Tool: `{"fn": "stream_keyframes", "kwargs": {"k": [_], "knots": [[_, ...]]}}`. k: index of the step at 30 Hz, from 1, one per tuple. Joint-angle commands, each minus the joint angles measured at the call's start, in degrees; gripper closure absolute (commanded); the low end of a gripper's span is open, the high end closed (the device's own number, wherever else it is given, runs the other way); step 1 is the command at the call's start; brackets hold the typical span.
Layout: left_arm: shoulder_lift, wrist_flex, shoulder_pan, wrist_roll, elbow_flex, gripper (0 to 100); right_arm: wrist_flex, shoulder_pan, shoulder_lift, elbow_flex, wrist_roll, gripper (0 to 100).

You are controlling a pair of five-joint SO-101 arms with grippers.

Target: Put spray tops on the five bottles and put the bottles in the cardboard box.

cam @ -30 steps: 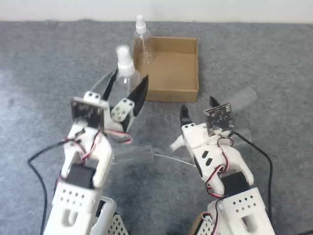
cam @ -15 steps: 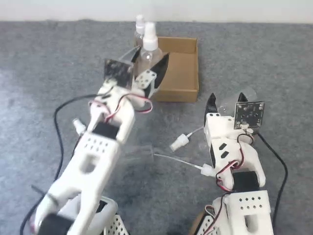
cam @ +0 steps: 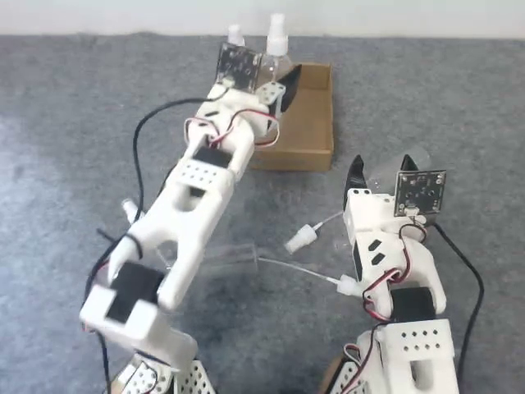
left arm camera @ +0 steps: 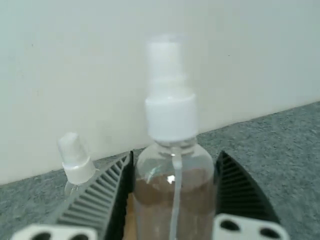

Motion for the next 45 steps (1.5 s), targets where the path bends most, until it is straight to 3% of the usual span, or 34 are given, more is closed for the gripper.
{"fn": "stream_keyframes", "kwargs": {"k": [1, 5, 15, 26, 35, 45], "knots": [[5.19, -1.85, 1.32, -0.53, -10.33, 78, -1.19, 0.48, -1.63, -3.52, -0.62, 74.5], [9.93, -1.58, 1.23, -0.53, -15.34, 78, -1.27, 0.48, -1.63, -3.52, -0.62, 74.5], [9.49, -1.76, 1.23, -0.53, -14.02, 78, -1.27, 0.48, -1.63, -3.52, -0.53, 74.5], [9.67, -1.93, -3.52, -0.18, -15.08, 78, -1.27, 0.48, -1.63, -3.52, -0.53, 74.5], [16.0, -16.7, -3.78, -0.09, -15.08, 78, -1.27, 0.48, -1.45, -3.52, -0.53, 74.5], [23.65, -26.37, -4.75, -0.09, -15.08, 78, -1.27, 0.13, -1.19, -3.52, -0.53, 74.5]]}}
